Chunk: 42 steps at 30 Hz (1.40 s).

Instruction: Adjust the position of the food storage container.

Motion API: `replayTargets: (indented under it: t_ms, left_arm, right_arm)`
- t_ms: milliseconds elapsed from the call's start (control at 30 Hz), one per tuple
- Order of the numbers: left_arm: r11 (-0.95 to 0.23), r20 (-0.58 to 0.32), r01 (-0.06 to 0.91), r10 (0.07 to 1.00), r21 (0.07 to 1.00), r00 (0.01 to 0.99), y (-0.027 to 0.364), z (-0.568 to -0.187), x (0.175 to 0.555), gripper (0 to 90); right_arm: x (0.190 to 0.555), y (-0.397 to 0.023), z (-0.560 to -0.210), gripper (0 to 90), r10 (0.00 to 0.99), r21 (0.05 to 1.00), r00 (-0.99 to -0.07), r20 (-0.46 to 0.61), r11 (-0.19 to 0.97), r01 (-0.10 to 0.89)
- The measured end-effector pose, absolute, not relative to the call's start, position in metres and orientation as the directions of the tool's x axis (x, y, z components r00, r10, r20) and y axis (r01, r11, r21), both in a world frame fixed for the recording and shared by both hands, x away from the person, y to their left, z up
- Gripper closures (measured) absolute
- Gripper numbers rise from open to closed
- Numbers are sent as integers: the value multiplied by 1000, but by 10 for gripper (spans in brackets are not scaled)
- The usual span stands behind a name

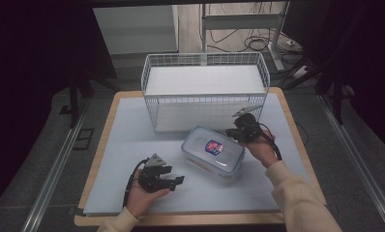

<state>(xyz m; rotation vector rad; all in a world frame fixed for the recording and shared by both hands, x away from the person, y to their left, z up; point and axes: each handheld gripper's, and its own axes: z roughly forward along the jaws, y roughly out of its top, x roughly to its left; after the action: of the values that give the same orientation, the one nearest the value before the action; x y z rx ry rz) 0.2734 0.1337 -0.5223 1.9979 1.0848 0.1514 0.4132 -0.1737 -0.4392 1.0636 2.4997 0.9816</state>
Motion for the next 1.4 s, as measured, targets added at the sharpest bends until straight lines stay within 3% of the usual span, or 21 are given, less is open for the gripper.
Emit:
replayTargets:
  t_ms: [267,667,1033,1400]
  left_arm:
    - [-273,-267,640,742,718,615,136,-523,274,326]
    - [-271,-269,639,740,720,617,136,-523,274,328]
    - [-270,-252,637,755,722,605,142,-522,275,343]
    - [-206,-250,680,824,704,508,191,-532,270,358]
  right_arm:
    - [448,-136,-456,899,692,632,-722,-9,563,532]
    - [461,-117,-467,900,669,604,-741,-46,610,513]
    - [448,-99,-466,900,593,601,-804,-28,653,461]
    - [427,-78,-467,900,519,589,-855,0,691,419]
